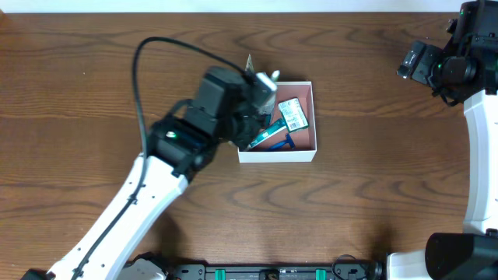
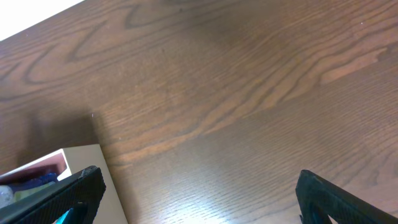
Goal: Pack container
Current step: 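Carry the toothbrush with the left gripper and lower it into the box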
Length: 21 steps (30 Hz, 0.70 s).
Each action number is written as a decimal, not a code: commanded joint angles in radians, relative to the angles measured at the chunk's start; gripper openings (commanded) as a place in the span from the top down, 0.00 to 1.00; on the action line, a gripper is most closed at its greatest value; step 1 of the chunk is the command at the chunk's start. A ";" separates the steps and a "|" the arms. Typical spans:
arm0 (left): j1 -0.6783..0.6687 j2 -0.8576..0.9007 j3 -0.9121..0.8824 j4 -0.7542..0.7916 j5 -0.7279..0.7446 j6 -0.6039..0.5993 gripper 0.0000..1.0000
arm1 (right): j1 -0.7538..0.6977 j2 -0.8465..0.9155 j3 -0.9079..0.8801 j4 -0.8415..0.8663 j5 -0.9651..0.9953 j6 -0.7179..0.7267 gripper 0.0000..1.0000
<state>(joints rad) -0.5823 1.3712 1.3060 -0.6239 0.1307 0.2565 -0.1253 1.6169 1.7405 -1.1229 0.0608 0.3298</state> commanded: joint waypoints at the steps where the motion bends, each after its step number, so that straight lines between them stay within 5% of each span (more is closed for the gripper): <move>1: -0.054 0.049 0.018 0.052 -0.119 0.072 0.94 | -0.006 0.006 0.010 0.000 0.010 0.014 0.01; 15: -0.098 0.294 0.018 0.099 -0.124 0.385 0.94 | -0.006 0.006 0.010 0.000 0.010 0.014 0.01; 21: -0.098 0.335 0.018 0.133 -0.124 0.425 0.94 | -0.006 0.006 0.010 0.000 0.010 0.014 0.01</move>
<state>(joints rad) -0.6781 1.6962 1.3075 -0.5060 0.0181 0.6289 -0.1253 1.6169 1.7405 -1.1225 0.0608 0.3302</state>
